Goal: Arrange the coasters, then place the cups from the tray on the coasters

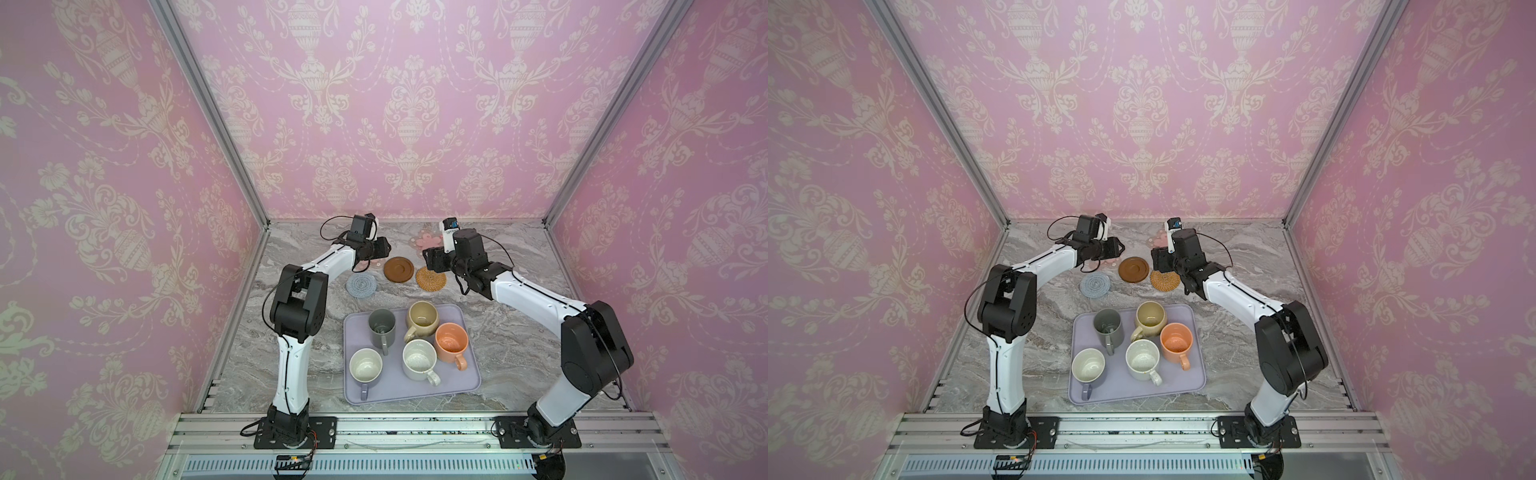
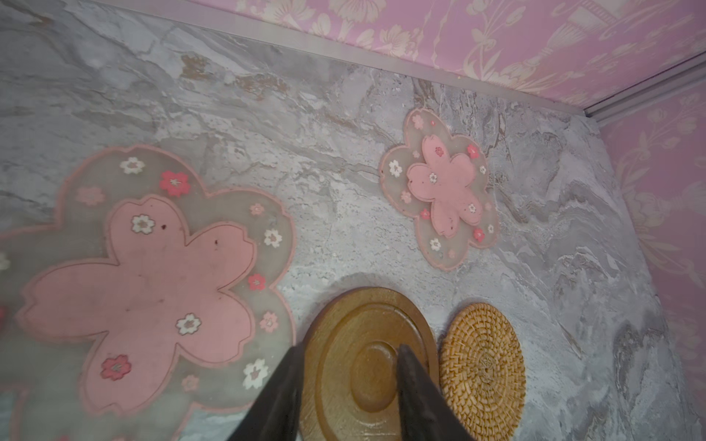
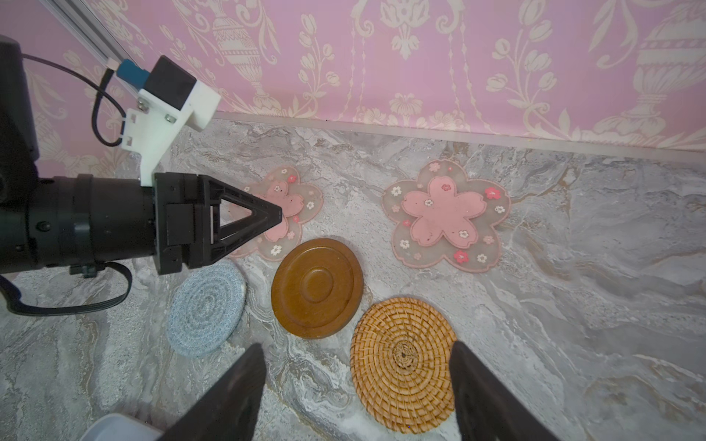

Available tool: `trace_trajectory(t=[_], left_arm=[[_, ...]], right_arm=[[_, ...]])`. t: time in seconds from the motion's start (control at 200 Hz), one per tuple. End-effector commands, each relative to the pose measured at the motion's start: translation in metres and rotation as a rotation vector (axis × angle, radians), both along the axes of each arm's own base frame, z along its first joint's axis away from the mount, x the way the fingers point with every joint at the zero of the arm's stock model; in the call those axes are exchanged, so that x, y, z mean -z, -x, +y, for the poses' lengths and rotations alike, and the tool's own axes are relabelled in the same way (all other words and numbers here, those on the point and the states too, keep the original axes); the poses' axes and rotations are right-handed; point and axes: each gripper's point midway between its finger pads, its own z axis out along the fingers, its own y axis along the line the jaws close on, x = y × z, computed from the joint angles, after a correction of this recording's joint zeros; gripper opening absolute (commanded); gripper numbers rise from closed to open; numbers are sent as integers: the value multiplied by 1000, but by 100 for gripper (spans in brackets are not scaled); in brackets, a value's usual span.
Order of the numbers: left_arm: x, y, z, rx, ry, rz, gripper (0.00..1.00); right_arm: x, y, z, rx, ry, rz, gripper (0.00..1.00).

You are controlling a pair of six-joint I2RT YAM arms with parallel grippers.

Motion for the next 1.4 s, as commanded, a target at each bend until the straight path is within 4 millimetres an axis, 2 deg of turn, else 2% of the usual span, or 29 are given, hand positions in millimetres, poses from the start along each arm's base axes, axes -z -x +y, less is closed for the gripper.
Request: trace_trajectory(t=[0.0, 0.31, 0.55, 0.726, 0.886, 1.196, 1.396], left_arm=[[11, -2, -14, 17, 71, 52, 40], [37, -7, -27, 10, 64, 109, 37], [58, -14, -19, -76, 54, 155, 35], [74, -15, -13, -125, 33, 191, 35], [83, -13, 4, -200, -15, 233, 36], [93, -9, 57, -364, -93, 293, 36], [92, -4, 89, -435, -88, 304, 36]], right_arm=[[-3, -1, 5, -2, -17, 15, 77], [4, 4, 1, -8, 20, 33, 78], [11, 6, 1, -3, 13, 56, 78], [9, 7, 1, -5, 6, 55, 79], [8, 11, 4, -39, 17, 54, 80], [9, 17, 4, -54, 17, 57, 80], [9, 20, 2, -55, 26, 64, 80]])
